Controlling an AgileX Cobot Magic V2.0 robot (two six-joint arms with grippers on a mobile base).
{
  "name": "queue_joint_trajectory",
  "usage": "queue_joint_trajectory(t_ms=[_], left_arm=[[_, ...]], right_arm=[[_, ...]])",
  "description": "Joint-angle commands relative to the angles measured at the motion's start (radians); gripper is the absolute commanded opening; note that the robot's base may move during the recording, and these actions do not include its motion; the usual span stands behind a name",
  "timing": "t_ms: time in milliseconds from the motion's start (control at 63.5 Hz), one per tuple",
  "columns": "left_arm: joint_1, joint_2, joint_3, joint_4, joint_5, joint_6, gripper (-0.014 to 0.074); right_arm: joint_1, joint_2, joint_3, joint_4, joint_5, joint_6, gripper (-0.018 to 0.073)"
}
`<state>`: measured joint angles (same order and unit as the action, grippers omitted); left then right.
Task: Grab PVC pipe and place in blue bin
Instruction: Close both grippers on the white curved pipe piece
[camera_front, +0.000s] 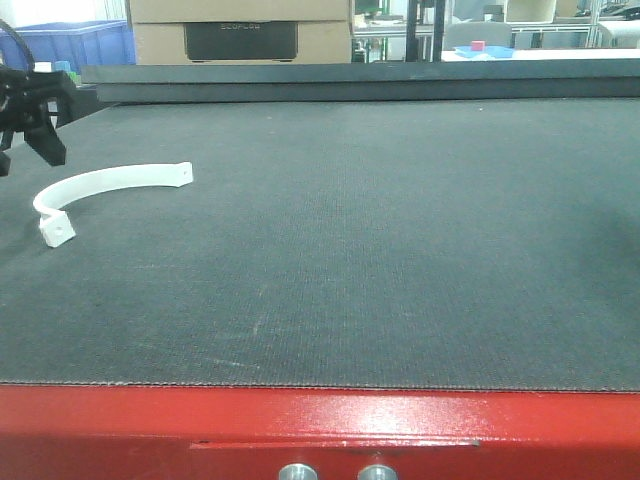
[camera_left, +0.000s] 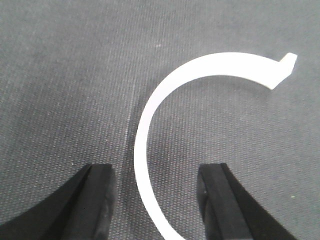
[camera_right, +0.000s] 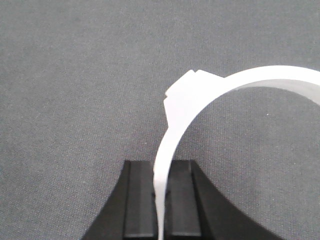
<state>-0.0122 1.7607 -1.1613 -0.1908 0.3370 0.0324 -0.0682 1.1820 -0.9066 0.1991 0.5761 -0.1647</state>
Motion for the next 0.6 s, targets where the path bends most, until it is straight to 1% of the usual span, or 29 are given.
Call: queue_joint_trajectory(t_ms=[0, 441, 583], left_arm=[[-0.005, 0.025, -0.01, -0.009, 0.0, -0.007, 0.0288], [-0.005, 0.106, -0.01, -0.009, -0.012, -0.007, 0.0288], [-0.005, 0.122, -0.01, -0.009, -0.019, -0.007, 0.0272]], right_arm=[[-0.001, -0.009, -0.001, -0.001, -0.018, -0.005, -0.0169], [-0.001, -0.009, -0.001, -0.001, -0.03, -0.005, -0.0169], [-0.001, -0.009, -0.001, -0.001, -0.038, -0.005, -0.0169]])
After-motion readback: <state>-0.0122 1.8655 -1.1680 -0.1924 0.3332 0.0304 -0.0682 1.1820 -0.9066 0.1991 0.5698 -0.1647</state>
